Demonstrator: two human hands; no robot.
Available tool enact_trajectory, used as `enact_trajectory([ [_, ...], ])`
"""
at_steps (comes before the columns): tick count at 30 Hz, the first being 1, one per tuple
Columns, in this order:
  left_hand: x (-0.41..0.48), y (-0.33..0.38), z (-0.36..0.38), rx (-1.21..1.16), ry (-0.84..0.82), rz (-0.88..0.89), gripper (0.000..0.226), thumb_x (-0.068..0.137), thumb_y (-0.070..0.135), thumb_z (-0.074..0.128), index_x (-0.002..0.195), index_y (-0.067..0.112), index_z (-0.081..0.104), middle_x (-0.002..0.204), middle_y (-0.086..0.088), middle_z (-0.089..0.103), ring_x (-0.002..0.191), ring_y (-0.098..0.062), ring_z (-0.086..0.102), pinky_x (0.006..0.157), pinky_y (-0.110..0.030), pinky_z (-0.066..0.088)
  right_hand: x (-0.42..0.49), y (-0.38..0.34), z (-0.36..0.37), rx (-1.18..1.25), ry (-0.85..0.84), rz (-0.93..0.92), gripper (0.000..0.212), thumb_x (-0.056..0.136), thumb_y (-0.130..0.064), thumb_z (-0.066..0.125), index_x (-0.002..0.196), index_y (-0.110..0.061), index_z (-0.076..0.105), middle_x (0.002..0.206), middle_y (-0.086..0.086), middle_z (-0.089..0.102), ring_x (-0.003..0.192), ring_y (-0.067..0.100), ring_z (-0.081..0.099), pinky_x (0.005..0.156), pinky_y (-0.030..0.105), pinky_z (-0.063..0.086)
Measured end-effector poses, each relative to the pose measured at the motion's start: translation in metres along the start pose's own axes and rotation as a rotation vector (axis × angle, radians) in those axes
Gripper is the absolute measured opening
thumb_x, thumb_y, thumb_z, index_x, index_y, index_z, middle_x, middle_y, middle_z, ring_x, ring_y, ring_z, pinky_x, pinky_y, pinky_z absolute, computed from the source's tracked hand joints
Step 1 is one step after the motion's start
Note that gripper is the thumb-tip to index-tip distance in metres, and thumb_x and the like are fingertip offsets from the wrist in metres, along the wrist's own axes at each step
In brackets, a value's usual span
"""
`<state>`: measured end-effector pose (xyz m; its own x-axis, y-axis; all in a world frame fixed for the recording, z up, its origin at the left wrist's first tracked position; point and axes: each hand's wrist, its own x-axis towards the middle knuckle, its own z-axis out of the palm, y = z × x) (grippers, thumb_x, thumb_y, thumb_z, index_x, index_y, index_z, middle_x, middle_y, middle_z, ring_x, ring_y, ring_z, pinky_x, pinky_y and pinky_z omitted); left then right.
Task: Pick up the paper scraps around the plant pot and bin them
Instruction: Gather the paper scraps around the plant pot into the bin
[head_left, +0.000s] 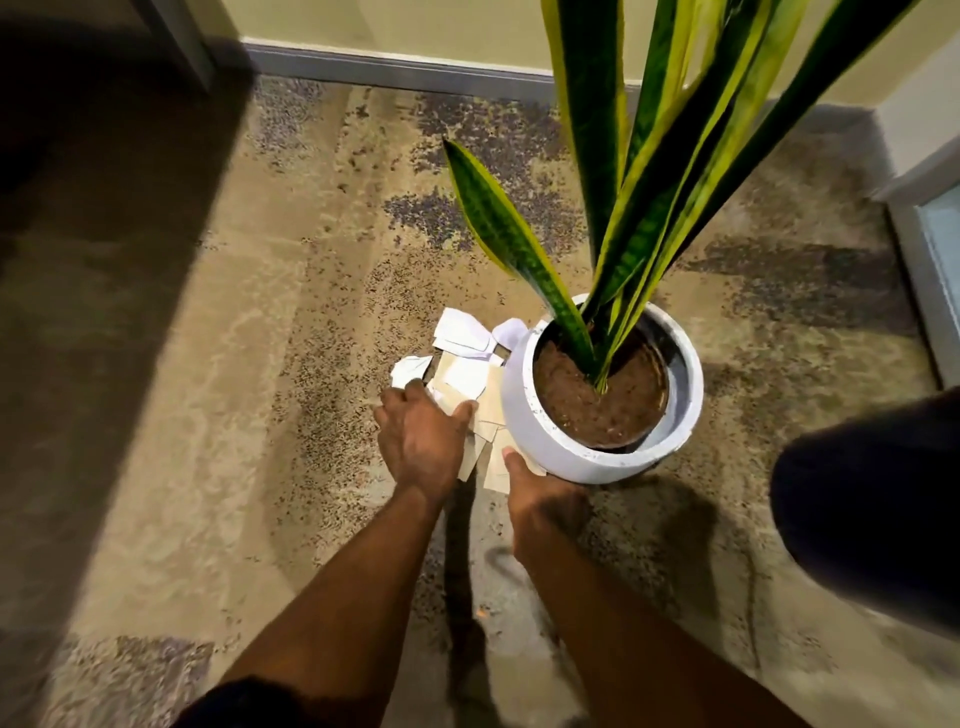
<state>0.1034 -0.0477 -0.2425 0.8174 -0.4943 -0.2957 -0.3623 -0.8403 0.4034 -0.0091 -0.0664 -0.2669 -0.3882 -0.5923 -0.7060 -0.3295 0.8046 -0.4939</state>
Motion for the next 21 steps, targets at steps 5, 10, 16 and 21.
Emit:
enact_trajectory([
  [5, -0.002, 0.002, 0.002, -0.022, -0.002, -0.041, 0.067, 0.081, 0.051, 0.069, 0.129, 0.009, 0.051, 0.129, -0.014, 0.054, 0.118, -0.028, 0.048, 0.092, -0.039, 0.044, 0.004, -0.001, 0.003, -0.229, 0.104, 0.029, 0.093, 0.059, -0.06, 0.081, 0.129, -0.006, 0.051, 0.131, 0.009, 0.057, 0.12, 0.021, 0.052, 0.094, 0.034, 0.049],
  [10, -0.007, -0.001, 0.005, -0.059, 0.025, -0.052, 0.065, 0.077, 0.047, 0.075, 0.123, 0.005, 0.056, 0.116, -0.012, 0.064, 0.106, -0.026, 0.059, 0.085, -0.037, 0.048, 0.008, 0.005, -0.012, -0.018, -0.161, 0.013, 0.041, 0.084, -0.022, 0.069, 0.114, 0.004, 0.059, 0.11, 0.022, 0.065, 0.082, 0.023, 0.06, 0.064, 0.032, 0.047],
  [16, -0.011, -0.001, -0.002, -0.196, -0.013, -0.103, 0.043, 0.08, 0.035, 0.075, 0.109, 0.008, 0.058, 0.094, -0.008, 0.068, 0.08, -0.021, 0.062, 0.065, -0.031, 0.049, -0.003, 0.008, -0.021, 0.061, -0.203, -0.028, 0.024, 0.085, -0.01, 0.061, 0.102, 0.006, 0.064, 0.087, 0.024, 0.067, 0.066, 0.016, 0.052, 0.047, 0.025, 0.041],
  [21, -0.008, -0.006, -0.001, -0.232, -0.034, -0.112, 0.041, 0.08, 0.034, 0.075, 0.106, 0.006, 0.06, 0.097, -0.008, 0.065, 0.089, -0.024, 0.061, 0.065, -0.033, 0.048, -0.009, 0.008, -0.025, 0.112, -0.198, -0.074, 0.023, 0.085, -0.007, 0.057, 0.099, 0.011, 0.062, 0.072, 0.009, 0.053, 0.066, 0.018, 0.049, 0.045, 0.024, 0.037],
])
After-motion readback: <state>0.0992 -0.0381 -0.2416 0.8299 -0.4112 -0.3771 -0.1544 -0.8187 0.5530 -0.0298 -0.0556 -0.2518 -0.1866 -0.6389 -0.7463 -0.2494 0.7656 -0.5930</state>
